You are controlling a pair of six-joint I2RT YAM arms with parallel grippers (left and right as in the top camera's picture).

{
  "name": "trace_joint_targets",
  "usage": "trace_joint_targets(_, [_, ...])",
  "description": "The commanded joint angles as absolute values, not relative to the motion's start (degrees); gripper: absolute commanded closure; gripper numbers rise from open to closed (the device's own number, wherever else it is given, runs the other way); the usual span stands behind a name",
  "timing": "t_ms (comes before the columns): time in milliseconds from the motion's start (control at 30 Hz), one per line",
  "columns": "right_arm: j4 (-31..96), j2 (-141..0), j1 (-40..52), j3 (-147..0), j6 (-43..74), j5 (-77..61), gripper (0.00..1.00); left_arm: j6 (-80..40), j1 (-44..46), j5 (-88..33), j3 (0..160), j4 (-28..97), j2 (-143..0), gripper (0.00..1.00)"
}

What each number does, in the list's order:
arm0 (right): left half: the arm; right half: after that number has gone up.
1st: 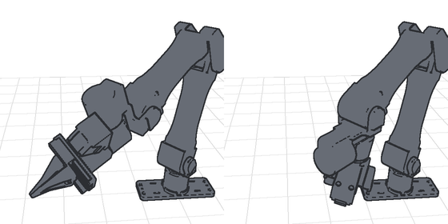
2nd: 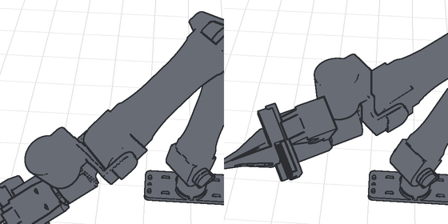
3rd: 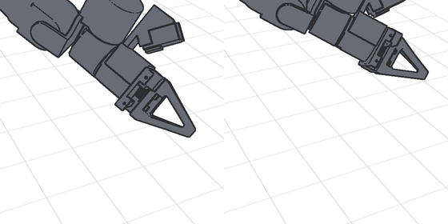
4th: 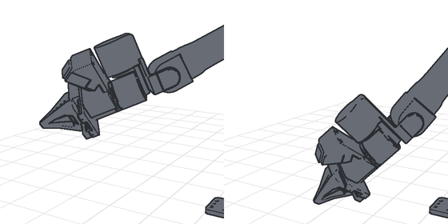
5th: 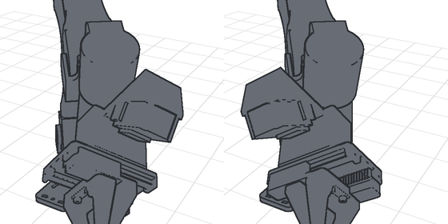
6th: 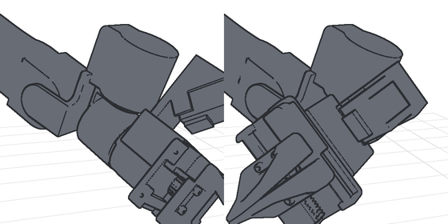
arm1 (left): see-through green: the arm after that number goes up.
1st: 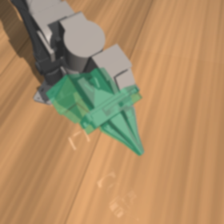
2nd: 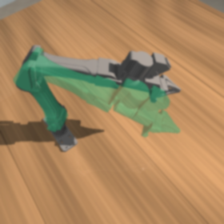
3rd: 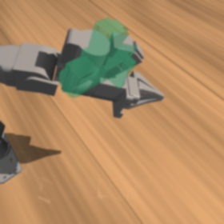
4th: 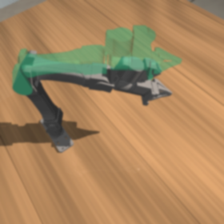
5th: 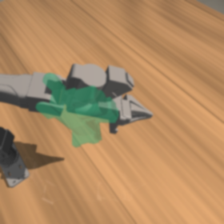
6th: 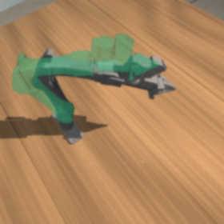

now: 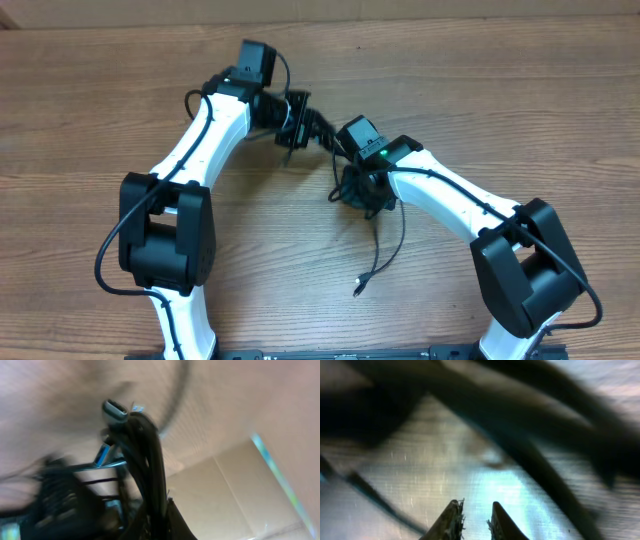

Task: Untangle cables

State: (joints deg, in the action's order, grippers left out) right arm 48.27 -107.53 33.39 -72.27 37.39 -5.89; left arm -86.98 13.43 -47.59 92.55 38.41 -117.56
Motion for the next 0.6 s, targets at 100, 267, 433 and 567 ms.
trace_joint_targets(100, [59.44,-107.50,34.13,-72.20,8.67,-17.85,0.75,-77.30,9.78,-53.67,93.78,16.25,-116.44,0.96])
trace_joint_targets(267, [63.33,-107.50,34.02,-72.20,8.45,-10.11,0.74,-73.80,8.93,-54.28,94.11,15.55,-116.44,0.96])
trace_joint_targets(433, [62.08,-107.48,34.00,-72.79,10.17,-10.46,0.73,-58.59,9.21,-53.71,94.13,15.59,-116.44,0.96])
trace_joint_targets(567, [63.05,-107.48,34.00,-76.42,13.89,-11.73,0.68,-44.18,10.22,-56.29,94.13,16.19,-116.44,0.96])
